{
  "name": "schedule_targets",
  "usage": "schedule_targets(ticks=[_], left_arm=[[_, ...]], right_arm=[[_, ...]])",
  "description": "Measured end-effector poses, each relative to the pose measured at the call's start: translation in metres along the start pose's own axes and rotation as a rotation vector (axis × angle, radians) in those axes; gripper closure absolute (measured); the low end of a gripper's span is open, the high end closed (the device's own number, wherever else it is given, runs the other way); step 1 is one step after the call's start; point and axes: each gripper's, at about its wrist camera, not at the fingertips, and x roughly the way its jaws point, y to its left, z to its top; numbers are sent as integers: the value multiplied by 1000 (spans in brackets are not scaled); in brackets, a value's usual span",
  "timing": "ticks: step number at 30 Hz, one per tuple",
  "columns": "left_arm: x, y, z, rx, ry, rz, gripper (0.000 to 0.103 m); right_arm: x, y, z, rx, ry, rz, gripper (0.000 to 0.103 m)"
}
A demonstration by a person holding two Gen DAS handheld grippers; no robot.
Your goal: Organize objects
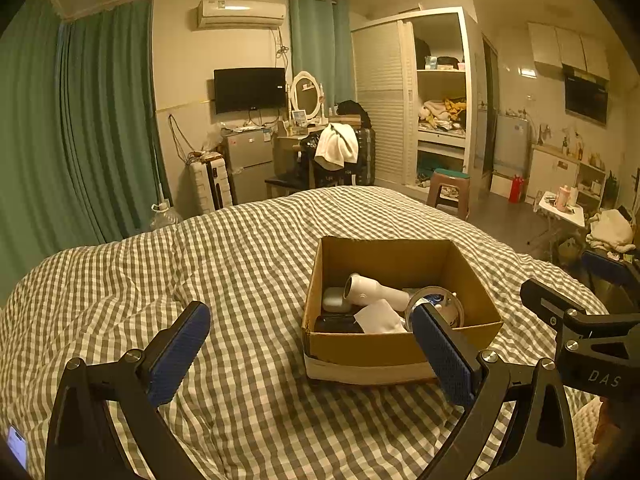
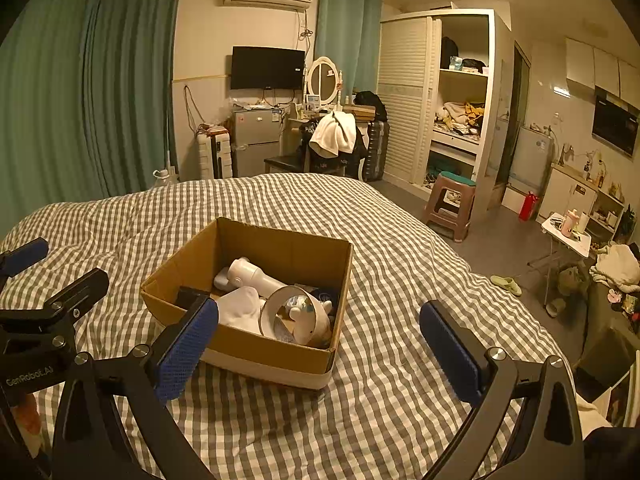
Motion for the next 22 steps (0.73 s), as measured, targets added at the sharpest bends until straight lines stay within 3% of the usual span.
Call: schedule_targets(ticks=[22], left_arm=[[-2,-5,-6,-16,5,0,0]], right_arm=[[3,-1,-3,-1,9,0,2]])
